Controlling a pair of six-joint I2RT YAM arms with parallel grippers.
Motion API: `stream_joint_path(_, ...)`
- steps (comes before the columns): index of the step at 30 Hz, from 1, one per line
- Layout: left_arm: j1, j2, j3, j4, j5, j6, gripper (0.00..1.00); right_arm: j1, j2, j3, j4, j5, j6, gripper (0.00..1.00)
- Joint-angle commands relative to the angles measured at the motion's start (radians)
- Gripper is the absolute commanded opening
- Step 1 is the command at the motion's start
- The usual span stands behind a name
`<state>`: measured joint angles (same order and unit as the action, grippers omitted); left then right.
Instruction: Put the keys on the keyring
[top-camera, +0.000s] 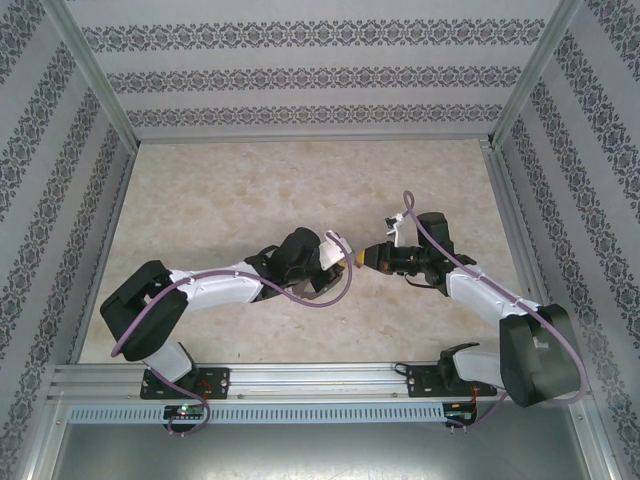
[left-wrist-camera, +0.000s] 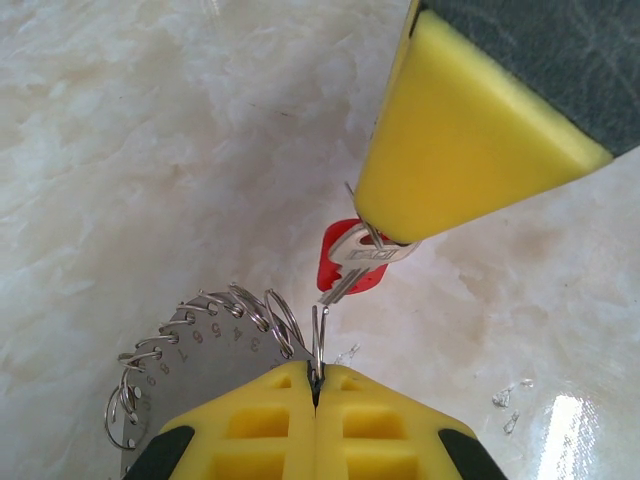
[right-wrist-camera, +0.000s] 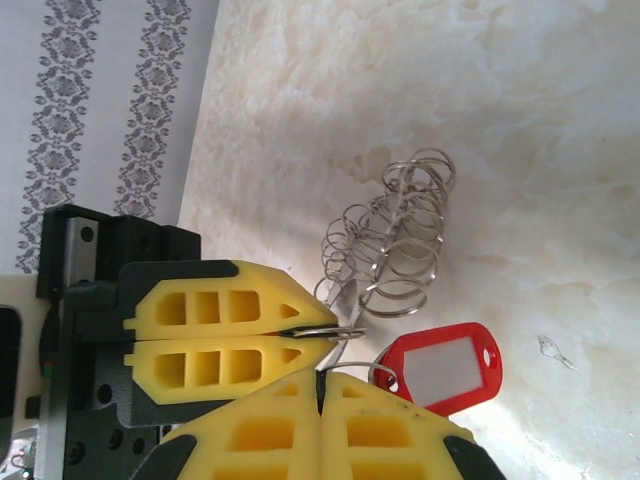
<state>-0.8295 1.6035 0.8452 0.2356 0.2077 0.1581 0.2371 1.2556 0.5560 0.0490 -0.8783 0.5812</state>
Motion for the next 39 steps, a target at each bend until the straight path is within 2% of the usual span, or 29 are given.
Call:
stream_joint_path(1,0.007,-0.010,0.032,0.024,-0.011,0.009,0.00,-0.009,0.011,-0.007,-0.042,0.034,0.008,0.00)
stream_joint_path(5,0.007,-0.021,0.027,0.019,-0.019,0.011,0.00,-0.010,-0.035,-0.036,-0.121,0.089,0.015,0.00)
stream_joint_path(8,0.007,-0.027,0.020,0.018,-0.026,0.009,0.00,-0.011,-0.092,-0.031,-0.276,0.181,-0.011,0.00)
stream_joint_path(11,0.007,-0.033,0.014,0.020,-0.031,0.008,0.00,-0.011,-0.110,-0.037,-0.358,0.274,-0.024,0.00)
stream_joint_path(14,0.007,-0.037,0.005,0.025,-0.031,0.006,0.00,-0.011,-0.048,-0.032,-0.358,0.345,-0.040,0.00)
stream_joint_path(20,0.007,-0.033,0.005,0.027,-0.031,0.005,0.00,-0.011,0.129,0.005,-0.283,0.357,-0.055,0.00)
stream_joint_path(21,0.007,-0.034,0.006,0.028,-0.032,0.006,0.00,-0.009,0.135,0.011,-0.277,0.356,-0.055,0.09)
stream_joint_path(32,0.007,-0.024,-0.002,0.050,-0.030,0.001,0.00,-0.002,-0.002,0.073,-0.366,0.440,-0.052,0.48)
stream_joint_path(39,0.007,-0.027,-0.006,0.051,-0.038,0.000,0.00,0.074,0.114,0.176,-0.396,0.529,-0.107,0.50)
